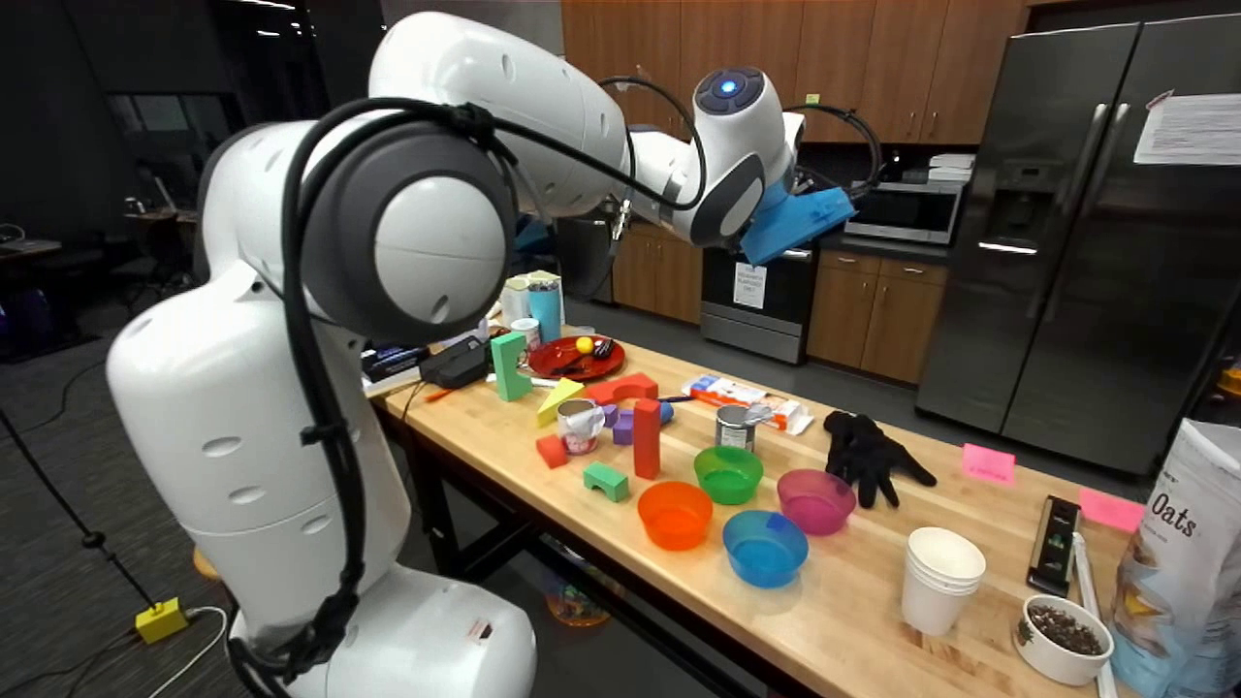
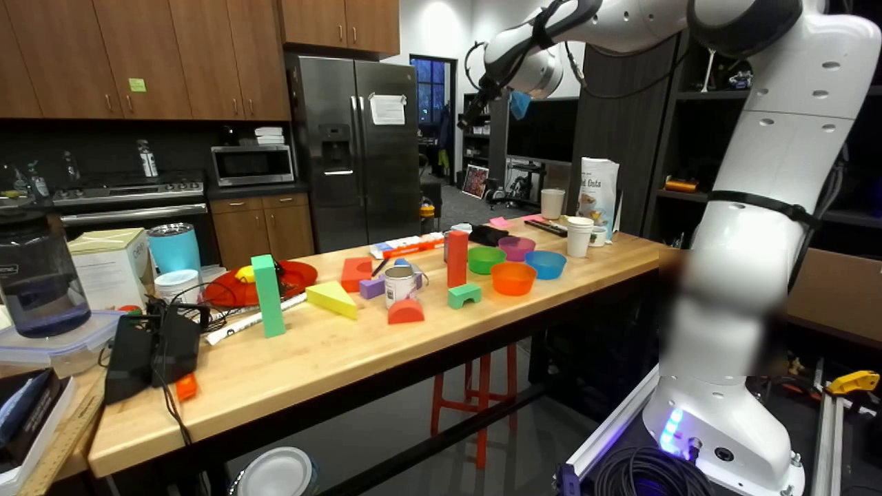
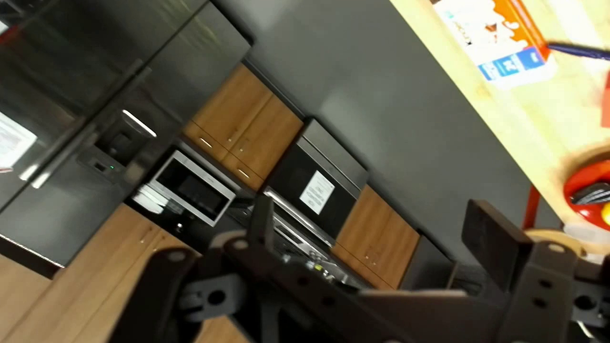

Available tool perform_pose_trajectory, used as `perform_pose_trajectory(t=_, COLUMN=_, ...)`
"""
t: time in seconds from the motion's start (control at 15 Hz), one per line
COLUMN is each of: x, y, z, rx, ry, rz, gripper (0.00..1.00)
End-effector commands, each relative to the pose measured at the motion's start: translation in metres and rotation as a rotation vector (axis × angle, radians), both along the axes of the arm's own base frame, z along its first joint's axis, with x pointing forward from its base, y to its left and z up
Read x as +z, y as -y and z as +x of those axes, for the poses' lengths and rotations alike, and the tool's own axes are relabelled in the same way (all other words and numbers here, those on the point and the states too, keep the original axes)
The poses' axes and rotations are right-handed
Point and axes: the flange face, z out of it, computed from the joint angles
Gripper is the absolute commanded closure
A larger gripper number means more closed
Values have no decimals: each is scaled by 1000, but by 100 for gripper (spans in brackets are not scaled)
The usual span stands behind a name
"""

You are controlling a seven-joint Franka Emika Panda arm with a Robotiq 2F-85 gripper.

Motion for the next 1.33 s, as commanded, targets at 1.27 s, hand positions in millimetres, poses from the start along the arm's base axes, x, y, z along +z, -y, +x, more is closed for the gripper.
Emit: perform_pose_trajectory(t=1.27, x=-61, y=28, z=51, rx=429, ry=-381, rz=189, gripper=0)
